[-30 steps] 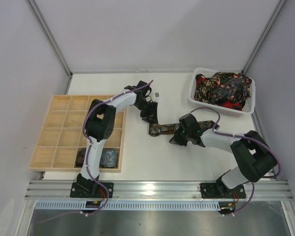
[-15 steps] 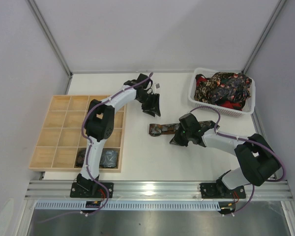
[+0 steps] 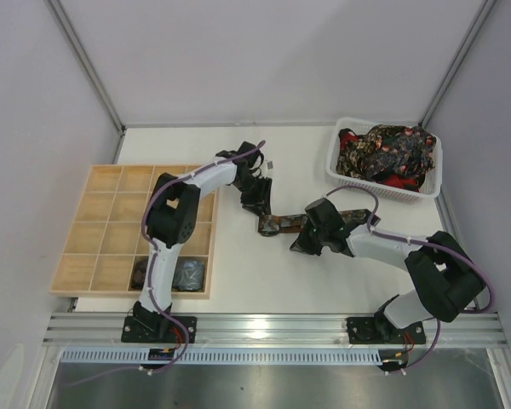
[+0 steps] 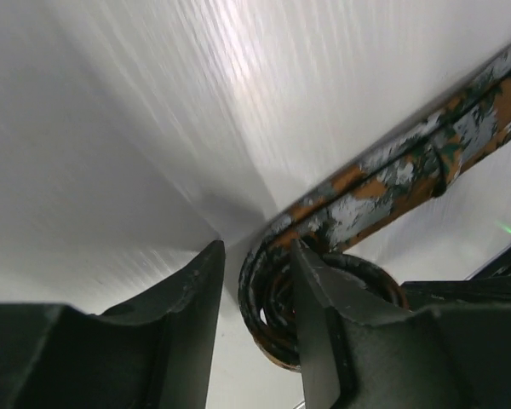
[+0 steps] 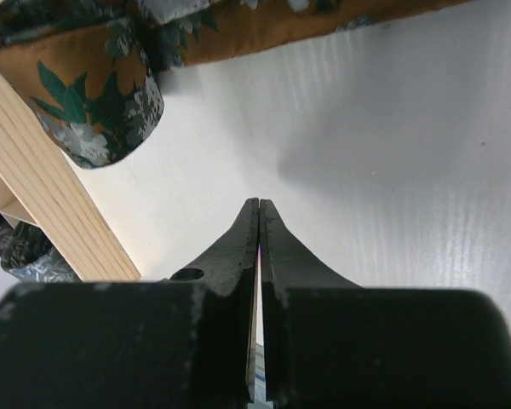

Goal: Roll the ties
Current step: Roll the tie

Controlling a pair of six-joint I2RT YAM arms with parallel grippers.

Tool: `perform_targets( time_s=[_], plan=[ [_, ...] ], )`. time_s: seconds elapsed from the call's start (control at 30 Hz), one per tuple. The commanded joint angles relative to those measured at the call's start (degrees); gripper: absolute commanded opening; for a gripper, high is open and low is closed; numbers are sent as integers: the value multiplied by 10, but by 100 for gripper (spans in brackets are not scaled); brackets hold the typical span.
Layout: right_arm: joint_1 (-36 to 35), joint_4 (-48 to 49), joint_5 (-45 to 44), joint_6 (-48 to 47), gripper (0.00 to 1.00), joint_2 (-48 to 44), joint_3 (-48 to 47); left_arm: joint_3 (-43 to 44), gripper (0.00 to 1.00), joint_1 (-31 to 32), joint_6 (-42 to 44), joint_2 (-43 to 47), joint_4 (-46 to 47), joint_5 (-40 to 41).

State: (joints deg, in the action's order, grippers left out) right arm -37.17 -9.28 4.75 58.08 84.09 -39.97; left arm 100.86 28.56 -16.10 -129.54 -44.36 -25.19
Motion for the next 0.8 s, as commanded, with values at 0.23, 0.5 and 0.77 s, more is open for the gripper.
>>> perform_targets(
  time_s=[0.23,0.5,0.77],
  plan=[
    [-74,12,-71,84,0,-55,50,-194,40,28,-45,128,46,-31],
    [-115,39,-91,130,0,-54,70,-158,41,28,-42,140,10,8],
    [-203,-40,-222,271,0,8,3,-26,40,13,8,63,-39,6]
  ],
)
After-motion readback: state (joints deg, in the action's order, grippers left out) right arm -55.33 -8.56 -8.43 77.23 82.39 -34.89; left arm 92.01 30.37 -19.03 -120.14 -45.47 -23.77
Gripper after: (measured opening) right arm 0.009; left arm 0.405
